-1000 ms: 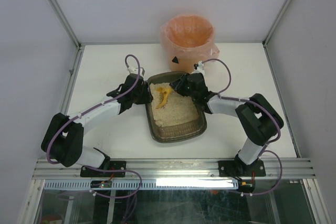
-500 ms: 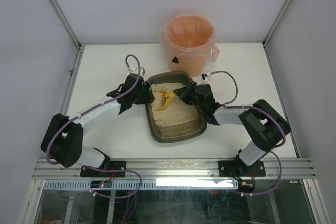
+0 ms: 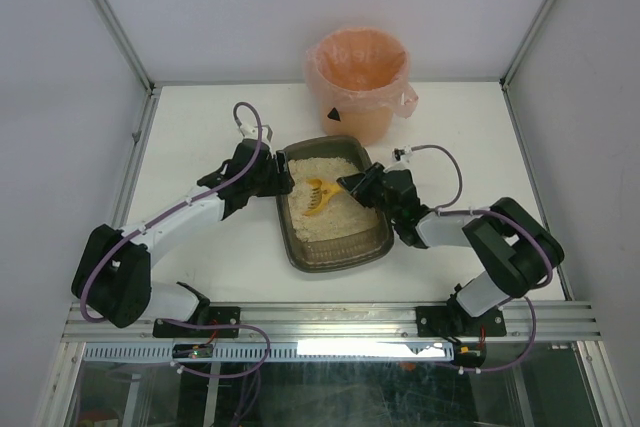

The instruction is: Clean the litter box

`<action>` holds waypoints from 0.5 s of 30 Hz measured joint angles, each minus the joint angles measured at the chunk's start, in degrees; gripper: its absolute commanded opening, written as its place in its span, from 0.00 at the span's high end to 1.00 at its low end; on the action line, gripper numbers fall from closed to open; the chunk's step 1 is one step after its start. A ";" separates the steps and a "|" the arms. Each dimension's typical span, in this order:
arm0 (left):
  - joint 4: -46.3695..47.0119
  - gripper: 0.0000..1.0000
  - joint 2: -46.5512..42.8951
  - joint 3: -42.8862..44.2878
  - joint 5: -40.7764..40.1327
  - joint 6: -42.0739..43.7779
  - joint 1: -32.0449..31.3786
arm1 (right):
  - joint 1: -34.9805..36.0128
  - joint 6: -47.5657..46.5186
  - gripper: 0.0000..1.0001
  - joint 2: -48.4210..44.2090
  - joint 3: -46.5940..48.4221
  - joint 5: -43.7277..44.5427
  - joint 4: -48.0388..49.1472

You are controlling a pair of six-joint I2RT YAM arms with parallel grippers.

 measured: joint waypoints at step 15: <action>-0.02 0.42 -0.48 0.37 -0.66 0.00 0.00 | -1.03 -2.54 1.00 -4.90 2.23 -1.14 -9.25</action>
